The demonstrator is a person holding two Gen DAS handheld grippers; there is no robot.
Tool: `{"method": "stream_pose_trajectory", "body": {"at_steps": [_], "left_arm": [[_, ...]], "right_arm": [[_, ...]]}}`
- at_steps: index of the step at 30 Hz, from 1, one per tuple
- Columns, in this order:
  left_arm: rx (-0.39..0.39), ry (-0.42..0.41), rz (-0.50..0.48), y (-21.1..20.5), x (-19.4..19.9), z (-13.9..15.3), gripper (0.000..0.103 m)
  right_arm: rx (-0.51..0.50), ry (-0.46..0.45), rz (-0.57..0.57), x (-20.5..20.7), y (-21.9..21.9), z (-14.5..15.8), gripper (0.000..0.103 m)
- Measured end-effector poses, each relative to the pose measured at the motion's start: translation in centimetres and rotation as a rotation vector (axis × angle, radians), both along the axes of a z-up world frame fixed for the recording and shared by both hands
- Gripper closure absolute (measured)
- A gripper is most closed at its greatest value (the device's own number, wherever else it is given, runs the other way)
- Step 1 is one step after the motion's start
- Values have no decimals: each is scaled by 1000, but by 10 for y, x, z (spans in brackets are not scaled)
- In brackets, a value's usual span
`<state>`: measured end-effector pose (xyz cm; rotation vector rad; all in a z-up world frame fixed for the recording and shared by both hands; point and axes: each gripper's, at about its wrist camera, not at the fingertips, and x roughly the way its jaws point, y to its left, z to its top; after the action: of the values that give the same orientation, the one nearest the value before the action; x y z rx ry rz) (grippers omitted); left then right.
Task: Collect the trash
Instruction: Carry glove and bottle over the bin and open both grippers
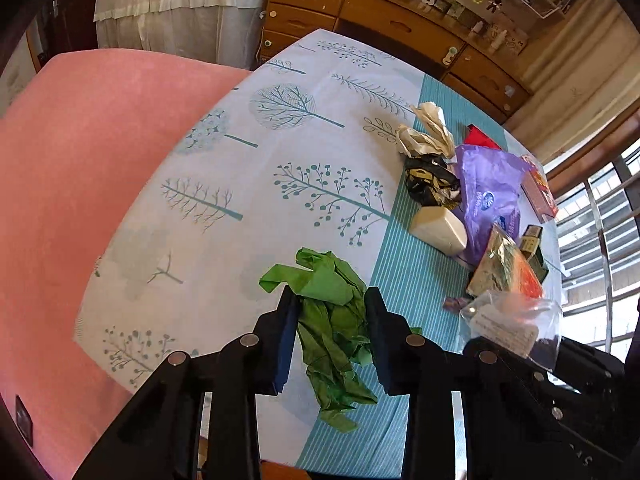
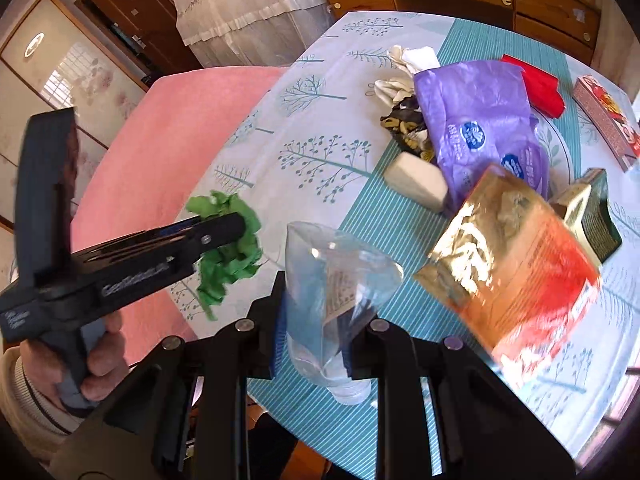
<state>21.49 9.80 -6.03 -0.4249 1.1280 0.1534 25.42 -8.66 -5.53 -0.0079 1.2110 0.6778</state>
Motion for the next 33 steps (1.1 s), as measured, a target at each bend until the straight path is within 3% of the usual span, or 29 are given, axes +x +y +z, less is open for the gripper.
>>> {"method": "stream_pose_trajectory", "body": {"at_steps": [10,17,25,33], "left_arm": [[6,-90,-202,24,-113,50,70],[26,-124,-339,33,-183,60,70],[8,-95,-435,24,-238,41,70],[-17,12,-480,0,-270,-17,70]], "right_arm": [[-85,-40,-177,-108,21,18,84],[-136,-61,-278,-190,36,19,84],[-205,-3,-336,-265,44,-6,84],[-246,77,-376,-297,33,-60,84]]}}
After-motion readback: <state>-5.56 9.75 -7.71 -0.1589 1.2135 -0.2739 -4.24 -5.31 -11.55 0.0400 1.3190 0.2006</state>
